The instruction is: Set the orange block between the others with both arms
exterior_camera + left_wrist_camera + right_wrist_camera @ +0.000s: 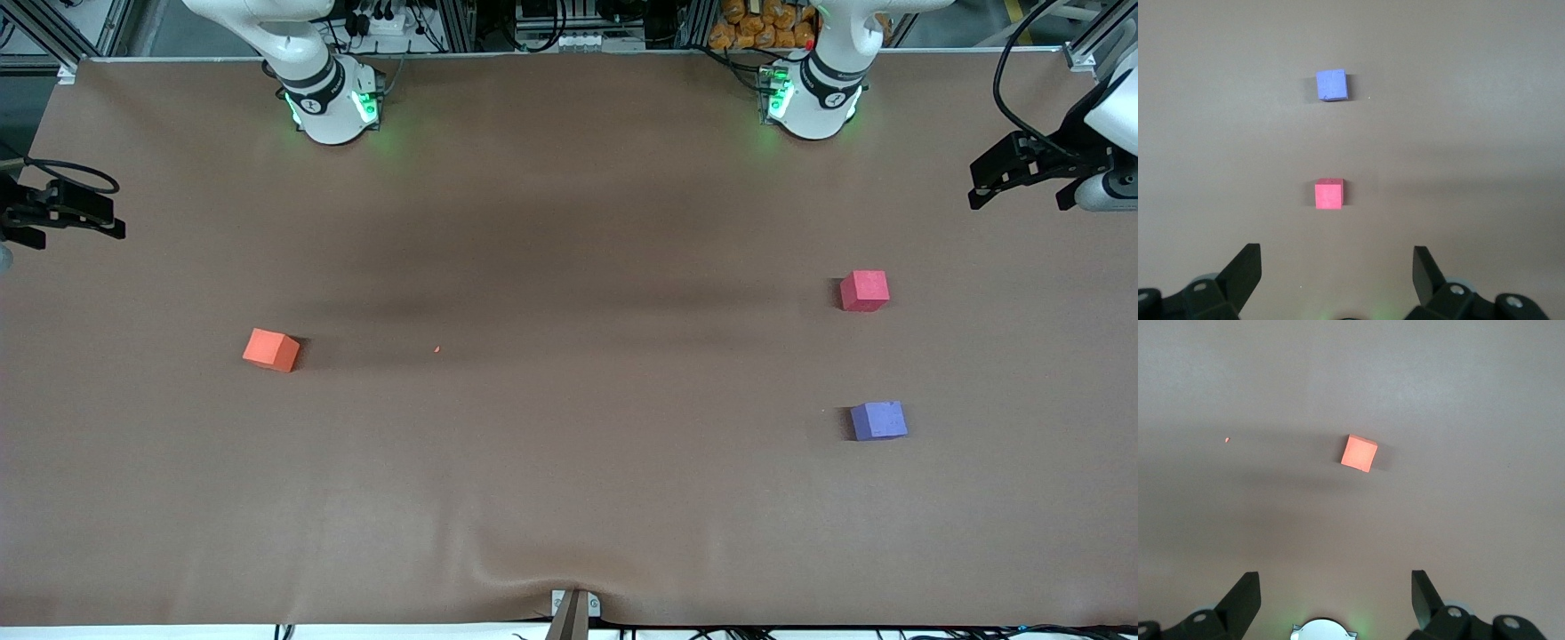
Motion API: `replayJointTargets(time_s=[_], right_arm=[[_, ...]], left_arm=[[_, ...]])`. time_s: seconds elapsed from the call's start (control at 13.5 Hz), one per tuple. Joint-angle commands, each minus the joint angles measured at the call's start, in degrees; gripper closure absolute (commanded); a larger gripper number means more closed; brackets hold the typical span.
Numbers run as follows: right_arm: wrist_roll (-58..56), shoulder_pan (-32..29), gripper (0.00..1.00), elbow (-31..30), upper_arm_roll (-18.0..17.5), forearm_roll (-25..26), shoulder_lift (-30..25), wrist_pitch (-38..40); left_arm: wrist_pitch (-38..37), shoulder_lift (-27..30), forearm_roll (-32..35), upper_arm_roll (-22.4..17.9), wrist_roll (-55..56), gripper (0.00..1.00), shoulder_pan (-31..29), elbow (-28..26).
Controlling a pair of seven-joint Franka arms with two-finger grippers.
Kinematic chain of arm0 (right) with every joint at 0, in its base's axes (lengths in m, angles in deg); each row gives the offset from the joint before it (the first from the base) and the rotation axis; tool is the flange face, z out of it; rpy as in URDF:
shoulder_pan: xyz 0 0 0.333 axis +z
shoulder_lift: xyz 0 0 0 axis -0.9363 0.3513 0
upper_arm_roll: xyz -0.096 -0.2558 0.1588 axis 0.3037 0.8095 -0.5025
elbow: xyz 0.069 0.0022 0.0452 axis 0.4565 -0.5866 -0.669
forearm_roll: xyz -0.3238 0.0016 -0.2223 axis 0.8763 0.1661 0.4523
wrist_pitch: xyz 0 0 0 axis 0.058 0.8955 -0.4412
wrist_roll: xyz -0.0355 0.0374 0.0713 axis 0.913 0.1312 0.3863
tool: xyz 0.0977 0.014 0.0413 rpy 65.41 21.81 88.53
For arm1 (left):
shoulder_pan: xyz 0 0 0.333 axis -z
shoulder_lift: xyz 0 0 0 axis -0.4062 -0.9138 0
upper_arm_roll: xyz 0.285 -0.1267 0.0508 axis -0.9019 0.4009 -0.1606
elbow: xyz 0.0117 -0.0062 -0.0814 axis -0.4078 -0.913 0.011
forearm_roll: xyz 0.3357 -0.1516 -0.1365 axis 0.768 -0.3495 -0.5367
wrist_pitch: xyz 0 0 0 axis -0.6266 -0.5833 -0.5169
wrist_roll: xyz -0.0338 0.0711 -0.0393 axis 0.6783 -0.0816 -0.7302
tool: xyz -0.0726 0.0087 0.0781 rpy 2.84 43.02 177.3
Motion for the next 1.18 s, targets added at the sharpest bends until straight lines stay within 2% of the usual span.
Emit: replayJointTargets(time_s=[0.0, 1.11], right_arm=[[-0.8, 0.0, 0.00, -0.6, 0.0, 0.6, -0.6, -0.6], [-0.6, -0.4, 0.00, -0.9, 0.1, 0.2, -0.7, -0.2]], left_arm=[[-1.5, -0.4, -0.5, 0.2, 0.3, 0.00, -0.4, 1.2], [-1.9, -1.2, -0.5, 0.2, 1.7, 0.00, -0.3, 1.2]])
